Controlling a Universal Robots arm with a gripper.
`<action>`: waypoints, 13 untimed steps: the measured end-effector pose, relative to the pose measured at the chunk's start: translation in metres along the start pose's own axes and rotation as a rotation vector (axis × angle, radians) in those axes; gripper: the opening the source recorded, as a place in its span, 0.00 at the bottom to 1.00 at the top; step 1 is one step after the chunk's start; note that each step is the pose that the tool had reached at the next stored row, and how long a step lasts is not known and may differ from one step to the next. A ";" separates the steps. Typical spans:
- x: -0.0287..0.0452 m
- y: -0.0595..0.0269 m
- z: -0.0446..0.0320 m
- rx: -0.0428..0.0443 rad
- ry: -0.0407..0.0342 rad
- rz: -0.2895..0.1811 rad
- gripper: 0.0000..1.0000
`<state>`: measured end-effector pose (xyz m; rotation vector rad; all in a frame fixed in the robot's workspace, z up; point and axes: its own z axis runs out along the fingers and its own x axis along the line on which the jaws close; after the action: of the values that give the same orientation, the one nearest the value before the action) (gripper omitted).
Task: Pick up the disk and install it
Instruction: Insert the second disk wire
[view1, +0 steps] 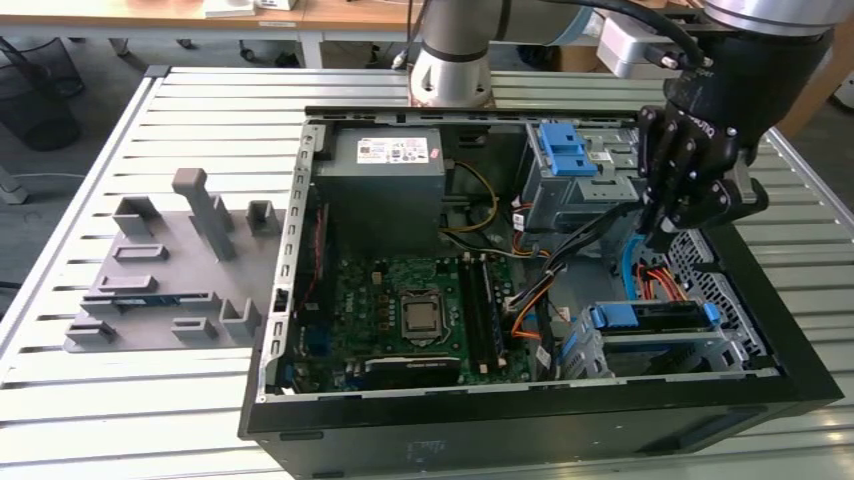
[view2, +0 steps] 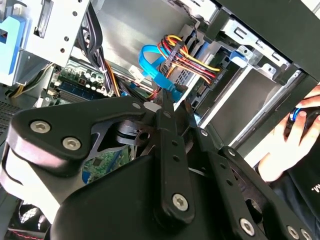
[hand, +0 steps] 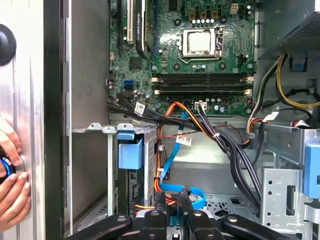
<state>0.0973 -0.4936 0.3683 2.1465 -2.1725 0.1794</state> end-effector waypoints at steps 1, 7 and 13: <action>0.0000 -0.0003 -0.0001 -0.0009 0.0000 0.000 0.24; 0.0000 -0.0020 -0.0001 -0.0024 -0.0005 0.000 0.24; -0.0001 -0.0041 0.0000 -0.0032 -0.0018 0.000 0.24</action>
<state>0.1014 -0.4935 0.3684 2.1461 -2.1721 0.1739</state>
